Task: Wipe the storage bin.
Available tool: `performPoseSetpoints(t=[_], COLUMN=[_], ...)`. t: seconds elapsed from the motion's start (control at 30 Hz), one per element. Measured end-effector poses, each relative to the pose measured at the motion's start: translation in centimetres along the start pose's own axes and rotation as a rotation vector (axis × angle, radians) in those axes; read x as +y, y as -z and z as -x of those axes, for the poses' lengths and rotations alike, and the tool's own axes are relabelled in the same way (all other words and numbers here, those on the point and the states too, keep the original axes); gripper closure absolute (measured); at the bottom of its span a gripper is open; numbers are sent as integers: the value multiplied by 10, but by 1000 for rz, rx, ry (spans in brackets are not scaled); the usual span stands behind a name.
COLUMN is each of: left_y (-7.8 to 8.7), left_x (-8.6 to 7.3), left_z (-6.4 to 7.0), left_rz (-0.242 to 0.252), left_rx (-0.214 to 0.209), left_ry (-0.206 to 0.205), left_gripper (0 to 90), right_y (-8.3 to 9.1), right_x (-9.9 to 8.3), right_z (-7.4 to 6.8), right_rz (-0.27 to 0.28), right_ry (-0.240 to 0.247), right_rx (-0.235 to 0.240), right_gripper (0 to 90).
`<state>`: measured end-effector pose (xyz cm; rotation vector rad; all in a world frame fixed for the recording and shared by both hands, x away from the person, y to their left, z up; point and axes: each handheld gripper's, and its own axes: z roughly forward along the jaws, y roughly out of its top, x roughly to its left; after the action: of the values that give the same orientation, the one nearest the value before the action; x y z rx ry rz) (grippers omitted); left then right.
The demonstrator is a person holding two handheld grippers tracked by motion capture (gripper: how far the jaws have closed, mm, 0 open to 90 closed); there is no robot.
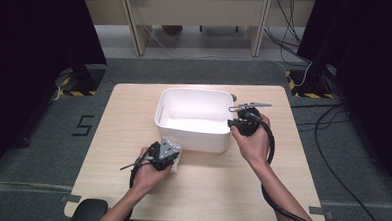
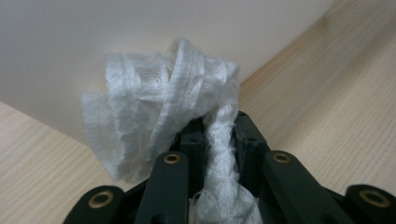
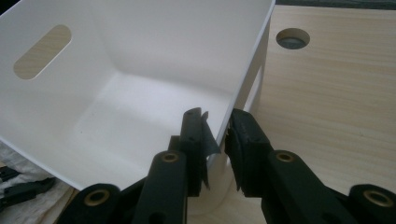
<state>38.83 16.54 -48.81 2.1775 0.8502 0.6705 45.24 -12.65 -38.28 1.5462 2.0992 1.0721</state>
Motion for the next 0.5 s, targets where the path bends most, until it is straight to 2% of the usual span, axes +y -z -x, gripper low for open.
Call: performPoseSetpoints(t=[0.5], left_y=[-6], left_x=[-3], left_z=[-1], left_rz=[-22], left_rx=[-7], left_ry=[15], left_gripper=[772], right_y=[0], right_x=[0], right_z=[0], right_rz=[0], right_ry=[0], right_rx=[0], right_gripper=[763])
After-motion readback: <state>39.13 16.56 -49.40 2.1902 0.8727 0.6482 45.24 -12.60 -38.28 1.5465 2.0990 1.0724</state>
